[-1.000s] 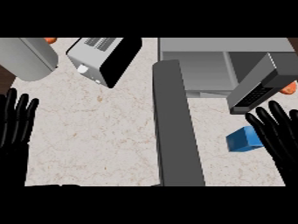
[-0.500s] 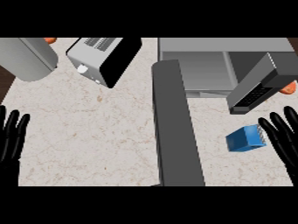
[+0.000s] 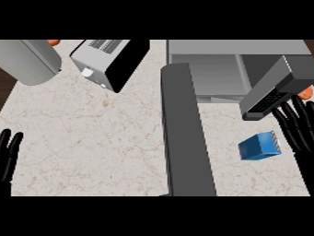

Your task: Pick up the milk, place it into the microwave and close the microwave

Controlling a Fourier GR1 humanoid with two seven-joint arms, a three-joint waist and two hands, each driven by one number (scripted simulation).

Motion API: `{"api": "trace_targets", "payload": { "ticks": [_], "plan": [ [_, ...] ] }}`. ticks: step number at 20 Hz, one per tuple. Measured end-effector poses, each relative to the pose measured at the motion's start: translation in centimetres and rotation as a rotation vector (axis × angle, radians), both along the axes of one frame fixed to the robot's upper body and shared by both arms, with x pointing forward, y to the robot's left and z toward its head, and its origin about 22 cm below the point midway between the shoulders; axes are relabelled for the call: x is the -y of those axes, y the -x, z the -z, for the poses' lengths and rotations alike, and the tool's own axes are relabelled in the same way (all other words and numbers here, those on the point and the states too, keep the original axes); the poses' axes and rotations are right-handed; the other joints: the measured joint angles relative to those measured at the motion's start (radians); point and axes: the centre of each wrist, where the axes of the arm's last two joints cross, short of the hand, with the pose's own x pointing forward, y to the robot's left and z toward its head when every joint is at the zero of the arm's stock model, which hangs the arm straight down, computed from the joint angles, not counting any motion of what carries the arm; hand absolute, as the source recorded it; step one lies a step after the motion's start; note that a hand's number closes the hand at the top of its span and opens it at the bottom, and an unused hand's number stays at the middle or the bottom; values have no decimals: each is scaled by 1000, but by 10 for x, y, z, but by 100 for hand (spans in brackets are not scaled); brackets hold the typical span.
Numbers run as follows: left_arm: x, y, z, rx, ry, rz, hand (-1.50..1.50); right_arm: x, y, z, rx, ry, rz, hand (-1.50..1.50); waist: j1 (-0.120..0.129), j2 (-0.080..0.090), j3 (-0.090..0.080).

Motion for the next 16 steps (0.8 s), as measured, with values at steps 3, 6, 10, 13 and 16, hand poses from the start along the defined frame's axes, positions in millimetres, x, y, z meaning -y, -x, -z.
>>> {"api": "trace_targets", "payload": {
  "ticks": [3, 6, 10, 13, 16],
  "plan": [
    [0, 5, -1, 1, 5, 4, -150, 5, -3, 11, -18, -2, 23, -150, -1, 0, 0],
    [-6, 13, 4, 1, 4, 4, -150, 16, -9, 26, -45, 11, 50, -150, 0, 0, 0],
    [-5, 18, 3, -6, 0, 8, -150, 34, -12, 49, -69, 21, 85, -150, 0, 0, 0],
    [-3, 19, -1, -2, -1, 6, -150, 43, -11, 72, -86, 31, 117, -150, -1, 0, 0],
    [-4, 18, 2, -4, -1, 4, -150, 55, -13, 85, -94, 45, 137, -150, -1, 0, 0]
  ]
}}
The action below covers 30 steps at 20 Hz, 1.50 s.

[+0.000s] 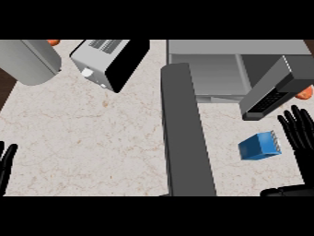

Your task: Pick up the milk, place it into the microwave and close the microwave

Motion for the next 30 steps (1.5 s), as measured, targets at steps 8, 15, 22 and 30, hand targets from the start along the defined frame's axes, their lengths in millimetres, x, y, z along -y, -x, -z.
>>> {"api": "trace_targets", "payload": {
  "ticks": [8, 15, 22, 30],
  "plan": [
    [0, 12, 3, 3, -1, 8, -150, 26, -2, 34, -24, 13, 7, -150, 1, 0, 0],
    [-4, 17, 2, 10, -2, 15, -150, 41, -4, 64, -9, 50, -20, -150, 3, 0, 0],
    [-4, 21, 0, 4, 4, 14, -150, 37, -25, 85, 2, 58, -22, -150, 4, 0, 0],
    [-2, 23, 5, 10, 9, 17, -150, 46, -31, 111, -32, 145, 98, -150, 7, 1, 0]
  ]
}}
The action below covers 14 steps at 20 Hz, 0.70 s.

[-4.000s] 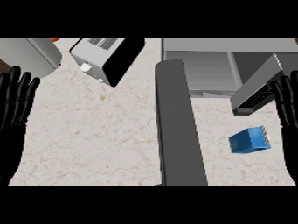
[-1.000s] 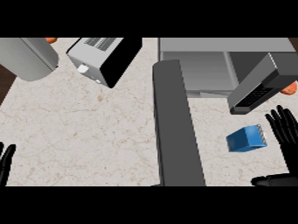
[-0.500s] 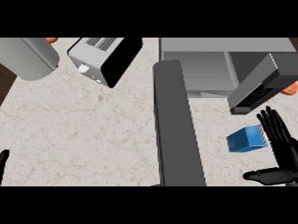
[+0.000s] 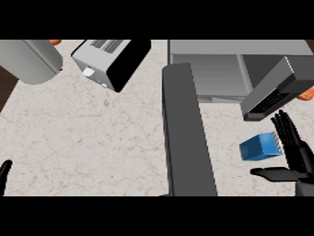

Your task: Pick up the milk, place it into the microwave and close the microwave

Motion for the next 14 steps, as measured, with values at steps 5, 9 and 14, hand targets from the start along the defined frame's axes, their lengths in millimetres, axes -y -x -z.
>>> {"api": "trace_targets", "payload": {
  "ticks": [5, 9, 14],
  "plan": [
    [-1, -1, -1, 0, -8, 1, -150, 16, -10, 12, -15, 43, 51, -150, 2, 0, 0],
    [-1, -7, -3, 1, -3, 4, -150, 30, -9, 17, -43, 11, 18, -150, 1, -2, -2],
    [-1, -9, 1, -6, 6, 9, -150, 17, -9, 25, -145, -45, -149, -150, 7, 2, 1]
  ]
}}
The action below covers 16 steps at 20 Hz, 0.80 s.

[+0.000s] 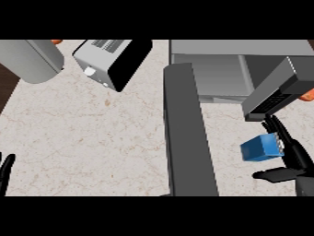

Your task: Pick up the milk, place it into the microwave and close the microwave

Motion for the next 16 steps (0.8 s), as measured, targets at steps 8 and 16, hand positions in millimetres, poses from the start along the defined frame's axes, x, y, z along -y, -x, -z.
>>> {"api": "trace_targets", "payload": {
  "ticks": [8, 16],
  "plan": [
    [-4, 5, 4, -20, 0, -2, -150, -17, -11, -7, 120, -15, 0, 150, -8, -3, 0],
    [-8, 10, 0, -14, 8, -8, -150, -39, -17, -12, 228, -79, 64, 150, -13, -5, -2]
  ]
}}
